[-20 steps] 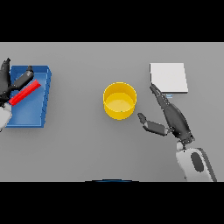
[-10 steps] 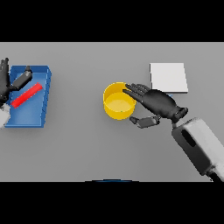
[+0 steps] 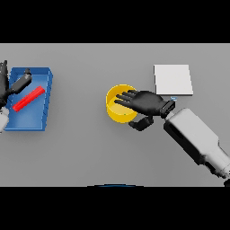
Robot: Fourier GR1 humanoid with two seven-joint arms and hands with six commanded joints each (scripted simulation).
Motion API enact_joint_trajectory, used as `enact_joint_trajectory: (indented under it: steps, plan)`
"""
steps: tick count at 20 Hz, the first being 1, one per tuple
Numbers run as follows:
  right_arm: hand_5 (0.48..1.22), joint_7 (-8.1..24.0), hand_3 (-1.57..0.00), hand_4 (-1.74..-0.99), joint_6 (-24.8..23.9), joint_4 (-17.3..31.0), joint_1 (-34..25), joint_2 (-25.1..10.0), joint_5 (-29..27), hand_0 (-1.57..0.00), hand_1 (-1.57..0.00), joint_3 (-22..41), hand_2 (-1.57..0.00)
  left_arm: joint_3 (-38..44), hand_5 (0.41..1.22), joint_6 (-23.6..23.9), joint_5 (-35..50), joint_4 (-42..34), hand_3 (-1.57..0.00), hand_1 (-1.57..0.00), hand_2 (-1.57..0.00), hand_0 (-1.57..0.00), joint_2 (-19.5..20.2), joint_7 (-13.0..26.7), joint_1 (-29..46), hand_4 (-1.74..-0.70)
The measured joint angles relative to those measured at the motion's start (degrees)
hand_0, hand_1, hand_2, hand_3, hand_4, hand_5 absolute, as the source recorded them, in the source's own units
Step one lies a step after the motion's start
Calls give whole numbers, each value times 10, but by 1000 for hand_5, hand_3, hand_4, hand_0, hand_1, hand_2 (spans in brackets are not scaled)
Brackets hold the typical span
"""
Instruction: Pick up the red beaker and tilt it to pour out 1 green nut into yellow bowl. Pick up the yellow bowl and place it on the metallic measuring scale.
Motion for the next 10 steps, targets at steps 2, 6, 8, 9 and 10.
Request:
enact_joint_trajectory:
  steps: [2,6,8,9,10]
  plan:
    - [730,-10,1,-1245,2,20,-11,10,6,1,1,13,1,1,699,2,-3,-4,1,1,1,1,5,0,-1,-739]
    - [734,-3,1,-1258,17,53,-41,26,20,1,1,33,1,2,697,4,-3,-10,1,1,1,1,12,1,1,-744]
    - [736,0,1,-1261,25,62,-54,31,21,1,1,34,1,0,698,9,-3,-9,1,1,1,1,6,-2,9,-744]
    - [739,-3,1,-1263,30,64,-54,28,22,1,1,37,1,0,699,10,-5,-12,1,1,1,1,10,3,7,-744]
    - [740,0,1,-1265,32,76,-57,32,23,1,1,38,1,2,699,8,-2,-11,1,1,1,1,13,-2,11,-745]
